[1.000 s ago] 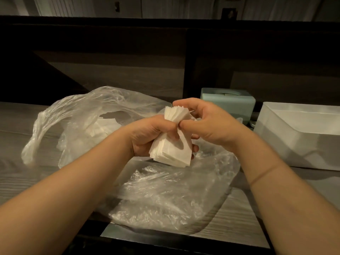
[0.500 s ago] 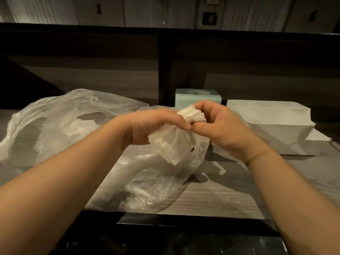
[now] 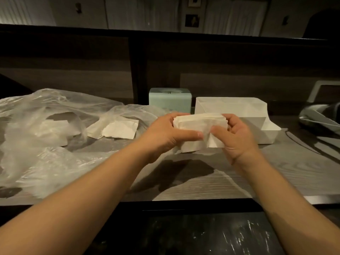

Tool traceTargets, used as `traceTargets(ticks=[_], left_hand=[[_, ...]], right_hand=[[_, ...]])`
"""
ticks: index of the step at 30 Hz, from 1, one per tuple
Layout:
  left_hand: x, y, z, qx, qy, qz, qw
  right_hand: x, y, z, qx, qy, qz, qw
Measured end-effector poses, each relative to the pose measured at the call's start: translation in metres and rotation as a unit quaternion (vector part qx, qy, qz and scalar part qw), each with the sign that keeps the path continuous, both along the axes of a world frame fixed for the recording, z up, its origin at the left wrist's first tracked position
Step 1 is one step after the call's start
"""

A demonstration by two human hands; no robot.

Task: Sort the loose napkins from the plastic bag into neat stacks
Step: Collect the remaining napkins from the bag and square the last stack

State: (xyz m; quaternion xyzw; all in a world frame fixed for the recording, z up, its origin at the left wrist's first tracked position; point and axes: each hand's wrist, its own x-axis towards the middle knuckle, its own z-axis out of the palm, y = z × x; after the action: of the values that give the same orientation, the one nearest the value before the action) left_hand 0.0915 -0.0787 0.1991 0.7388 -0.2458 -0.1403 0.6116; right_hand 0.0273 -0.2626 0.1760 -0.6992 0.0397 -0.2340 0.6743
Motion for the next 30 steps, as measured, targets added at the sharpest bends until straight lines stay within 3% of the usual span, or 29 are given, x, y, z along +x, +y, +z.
traceTargets(ticks=[2,6,15,18,21,25,30], left_hand=[[0.000,-0.009,-0.009,-0.008,-0.005,0.012,1.000],[0.005,-0.018,-0.034,0.023,-0.041,0.012,0.999],[0.010,-0.023,-0.052,0.084,-0.083,-0.030,0.993],[0.013,-0.020,-0.055,0.082,-0.090,-0.026,0.992],[0.017,-0.019,-0.058,0.092,-0.103,-0.030,0.990],[0.015,-0.022,-0.059,0.098,-0.139,-0.037,0.985],[0.018,-0.023,-0.062,0.085,-0.147,-0.039,0.985]], right_hand=[[-0.008,-0.010,-0.006,-0.028,0.006,0.005,1.000],[-0.022,-0.025,-0.019,-0.173,0.033,0.024,0.984],[-0.022,-0.038,-0.038,-0.204,0.068,0.021,0.976],[-0.020,-0.040,-0.044,-0.350,0.125,-0.086,0.924],[-0.018,-0.034,-0.039,-0.443,0.167,-0.108,0.874],[-0.018,-0.028,-0.035,-0.482,0.185,-0.067,0.854],[-0.018,-0.034,-0.039,-0.462,0.164,-0.021,0.871]])
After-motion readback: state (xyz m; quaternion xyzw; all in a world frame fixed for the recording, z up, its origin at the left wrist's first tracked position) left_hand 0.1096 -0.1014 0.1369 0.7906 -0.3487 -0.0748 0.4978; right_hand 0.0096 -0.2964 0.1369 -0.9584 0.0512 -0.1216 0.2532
